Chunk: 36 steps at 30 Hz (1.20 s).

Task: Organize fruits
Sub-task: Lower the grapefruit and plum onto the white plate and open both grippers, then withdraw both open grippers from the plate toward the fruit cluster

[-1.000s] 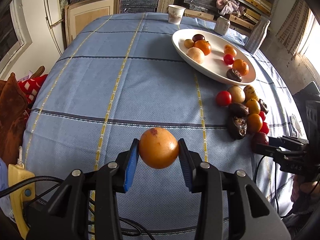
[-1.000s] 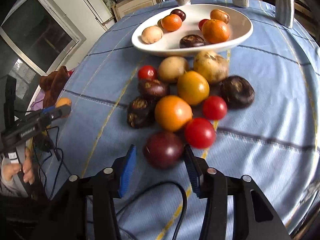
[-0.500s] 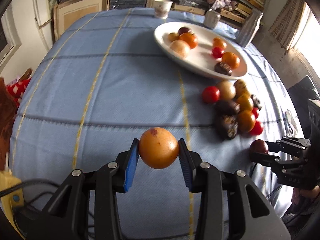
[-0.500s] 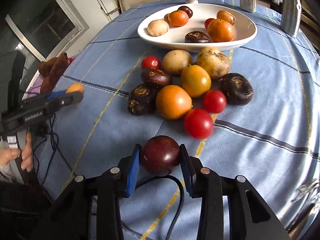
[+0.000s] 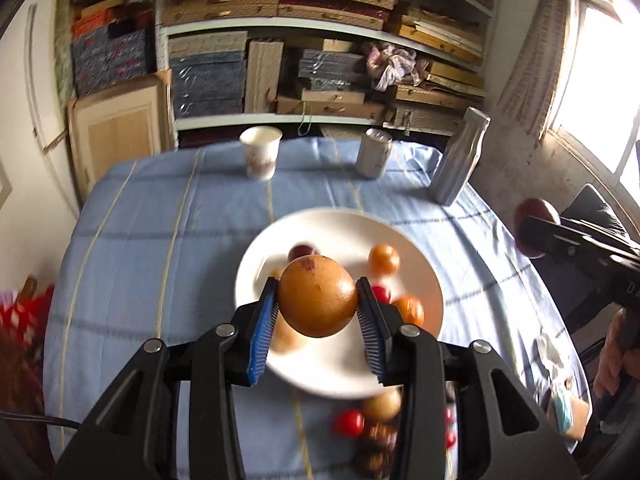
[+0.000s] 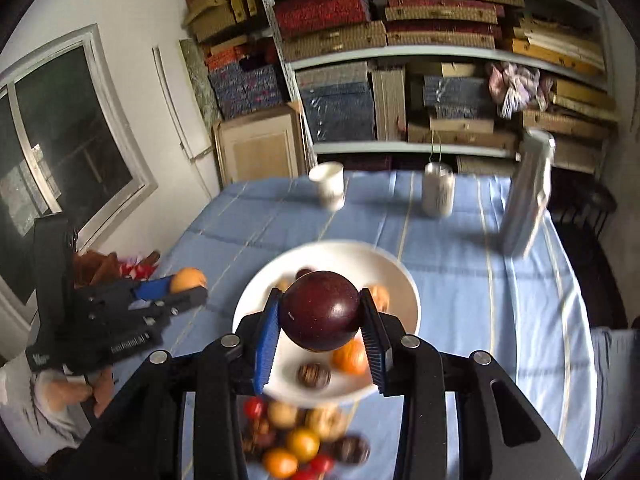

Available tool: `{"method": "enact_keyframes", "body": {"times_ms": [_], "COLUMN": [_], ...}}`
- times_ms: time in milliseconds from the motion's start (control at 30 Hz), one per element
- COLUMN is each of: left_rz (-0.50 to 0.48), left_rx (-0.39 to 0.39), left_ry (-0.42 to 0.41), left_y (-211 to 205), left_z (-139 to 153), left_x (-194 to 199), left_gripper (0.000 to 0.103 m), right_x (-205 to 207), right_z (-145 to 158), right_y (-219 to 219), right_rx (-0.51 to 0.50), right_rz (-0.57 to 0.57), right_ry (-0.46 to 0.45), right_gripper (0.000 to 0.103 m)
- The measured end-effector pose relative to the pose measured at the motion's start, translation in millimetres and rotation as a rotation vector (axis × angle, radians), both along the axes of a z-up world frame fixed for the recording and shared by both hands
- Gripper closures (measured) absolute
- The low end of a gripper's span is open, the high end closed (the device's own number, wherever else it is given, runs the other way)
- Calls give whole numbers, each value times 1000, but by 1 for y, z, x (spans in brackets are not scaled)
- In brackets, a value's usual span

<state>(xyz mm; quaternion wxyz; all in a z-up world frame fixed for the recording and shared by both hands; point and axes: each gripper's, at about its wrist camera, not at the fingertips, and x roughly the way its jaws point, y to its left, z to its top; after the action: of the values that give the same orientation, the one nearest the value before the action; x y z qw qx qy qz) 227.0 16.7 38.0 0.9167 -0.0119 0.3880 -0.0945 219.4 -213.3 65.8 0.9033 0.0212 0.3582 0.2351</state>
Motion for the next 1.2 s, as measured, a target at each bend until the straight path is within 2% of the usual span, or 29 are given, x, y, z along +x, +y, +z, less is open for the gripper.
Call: {"method": "enact_keyframes", "body": {"times_ms": [100, 267, 533, 867, 933, 1100, 1200], "left_rz": [-1, 25, 58, 47, 57, 59, 79], "left_rx": [20, 28, 32, 31, 30, 32, 18], "left_ry": [12, 80, 144, 177, 171, 166, 150], "left_y": [-7, -3, 13, 9, 10, 13, 20], "left_z": [-7, -39, -82, -110, -109, -104, -92], "left_x": [29, 69, 124, 148, 149, 147, 138], "left_gripper": [64, 64, 64, 64, 52, 50, 50], "right_x": [29, 63, 63, 62, 61, 58, 56], "right_z": [-17, -60, -112, -137, -139, -134, -121], "right_y": [13, 38, 72, 89, 91, 90, 86], "right_rx": [-17, -27, -52, -66, -71, -66, -59], "right_rz": [15, 45, 121, 152, 155, 150, 147], "right_ry": [32, 124, 219, 267, 273, 268, 241], "right_gripper": [64, 64, 64, 64, 64, 59, 58]}}
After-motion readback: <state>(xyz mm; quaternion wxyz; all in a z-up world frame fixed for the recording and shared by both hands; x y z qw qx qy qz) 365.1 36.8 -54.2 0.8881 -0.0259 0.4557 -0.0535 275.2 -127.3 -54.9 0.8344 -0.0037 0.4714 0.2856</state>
